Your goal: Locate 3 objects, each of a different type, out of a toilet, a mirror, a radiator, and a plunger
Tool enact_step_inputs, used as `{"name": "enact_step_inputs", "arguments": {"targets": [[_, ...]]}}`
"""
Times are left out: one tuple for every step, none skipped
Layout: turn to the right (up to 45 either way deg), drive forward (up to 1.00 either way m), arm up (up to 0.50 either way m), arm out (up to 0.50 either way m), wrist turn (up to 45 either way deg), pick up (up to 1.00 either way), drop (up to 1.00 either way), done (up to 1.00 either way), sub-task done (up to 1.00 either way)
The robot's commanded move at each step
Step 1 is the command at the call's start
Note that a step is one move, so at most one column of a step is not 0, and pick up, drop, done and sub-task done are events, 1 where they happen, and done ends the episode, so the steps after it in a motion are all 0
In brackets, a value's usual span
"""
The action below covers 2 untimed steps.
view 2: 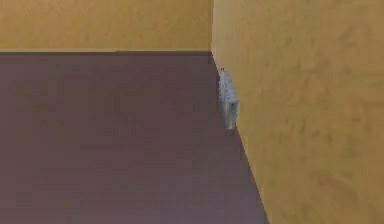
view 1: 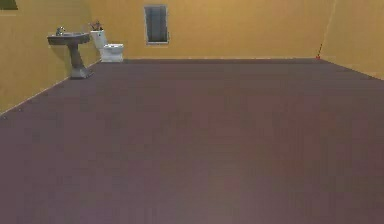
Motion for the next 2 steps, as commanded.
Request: {"name": "enact_step_inputs", "arguments": {"targets": [[45.0, 0.00, 0.00, 0.00, 0.0, 0.00, 0.00, 0.00, 0.00], [42.0, 0.00, 0.00, 0.00, 0.0, 0.00, 0.00, 0.00, 0.00]]}}
